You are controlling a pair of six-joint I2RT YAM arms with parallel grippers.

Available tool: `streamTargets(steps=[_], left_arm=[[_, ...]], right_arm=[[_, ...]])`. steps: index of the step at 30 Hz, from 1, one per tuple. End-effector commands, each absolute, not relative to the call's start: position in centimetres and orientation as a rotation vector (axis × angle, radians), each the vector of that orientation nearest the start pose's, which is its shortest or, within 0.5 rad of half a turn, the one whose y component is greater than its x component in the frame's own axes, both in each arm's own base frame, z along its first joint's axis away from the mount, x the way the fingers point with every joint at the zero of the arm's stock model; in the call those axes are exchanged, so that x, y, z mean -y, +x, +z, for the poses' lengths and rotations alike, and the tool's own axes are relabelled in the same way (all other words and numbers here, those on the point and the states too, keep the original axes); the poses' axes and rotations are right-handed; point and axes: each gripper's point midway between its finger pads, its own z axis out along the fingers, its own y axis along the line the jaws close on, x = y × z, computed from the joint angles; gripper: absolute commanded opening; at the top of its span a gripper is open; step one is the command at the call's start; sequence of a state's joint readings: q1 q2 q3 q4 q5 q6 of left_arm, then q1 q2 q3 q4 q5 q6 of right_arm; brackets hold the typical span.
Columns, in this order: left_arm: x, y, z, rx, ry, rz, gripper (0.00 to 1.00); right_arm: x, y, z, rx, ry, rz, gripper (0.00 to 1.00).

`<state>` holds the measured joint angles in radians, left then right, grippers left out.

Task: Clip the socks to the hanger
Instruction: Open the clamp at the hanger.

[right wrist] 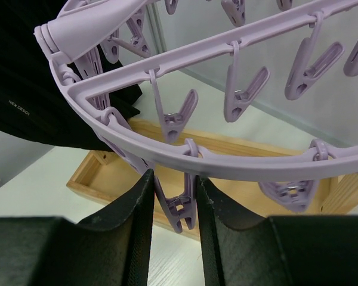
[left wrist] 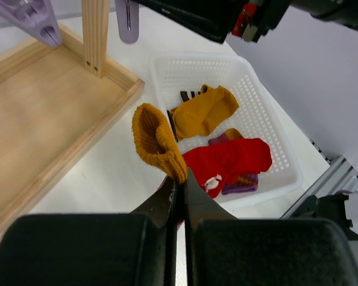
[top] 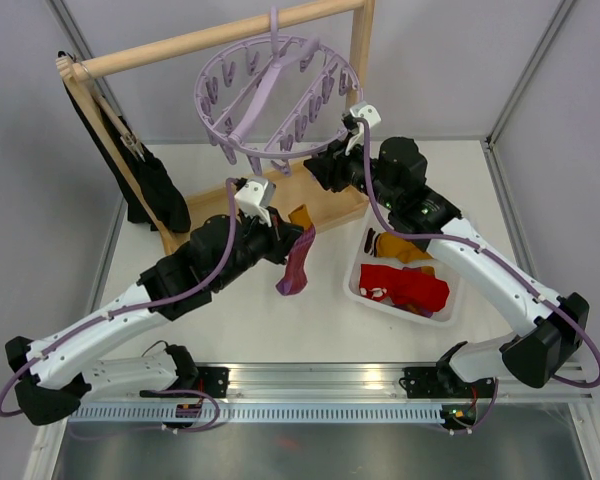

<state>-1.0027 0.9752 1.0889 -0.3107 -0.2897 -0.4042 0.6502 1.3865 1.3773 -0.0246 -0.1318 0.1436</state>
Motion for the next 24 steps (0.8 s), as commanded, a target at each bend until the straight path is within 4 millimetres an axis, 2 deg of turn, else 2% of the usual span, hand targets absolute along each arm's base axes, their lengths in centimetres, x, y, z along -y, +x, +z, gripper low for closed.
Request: streamTargets(steps=[1, 5, 9, 11, 12, 17, 19, 23, 24], left_arm=[[27.4, 23.4, 37.3, -1.666, 0.308, -0.731, 0.02], [27.4, 25.1, 36.8, -1.675, 0.320, -0.697, 0.02], [27.1, 26.5, 35.5, -1.675, 0.381, -0.649, 0.02], [27.5, 26.5, 36.2, -1.612, 0.424, -0.672, 0.02], [27.7, 26.4, 35.7, -1.593, 0.471, -0.656, 0.02], [29.7, 25.2, 35.9, -1.489, 0.684, -0.698, 0.02], [30.3, 25.0, 35.6, -1.477, 0.725, -0.712, 0.02], [30.6, 25.8, 34.9, -1.475, 0.754, -0.664, 0.02], [30.7, 26.2, 35.3, -1.458, 0.740, -0.655, 0.02]], right_arm=[[-29.8, 34.1, 41.1, -1.547, -0.452, 0.748, 0.00], [-29.3, 34.2, 41.1, -1.571, -0.405, 0.745, 0.00], [-29.1, 34.1, 41.8, -1.581, -0.375, 0.755, 0.00], [-29.0, 34.0, 42.0, -1.589, -0.360, 0.760, 0.00], [-28.9, 34.0, 42.3, -1.587, -0.353, 0.759, 0.00], [-28.4, 34.4, 42.4, -1.612, -0.303, 0.746, 0.00], [-28.5, 34.2, 42.5, -1.618, -0.291, 0.760, 0.00], [-28.6, 34.2, 42.4, -1.629, -0.276, 0.773, 0.00], [-28.6, 34.2, 42.2, -1.636, -0.276, 0.772, 0.00]])
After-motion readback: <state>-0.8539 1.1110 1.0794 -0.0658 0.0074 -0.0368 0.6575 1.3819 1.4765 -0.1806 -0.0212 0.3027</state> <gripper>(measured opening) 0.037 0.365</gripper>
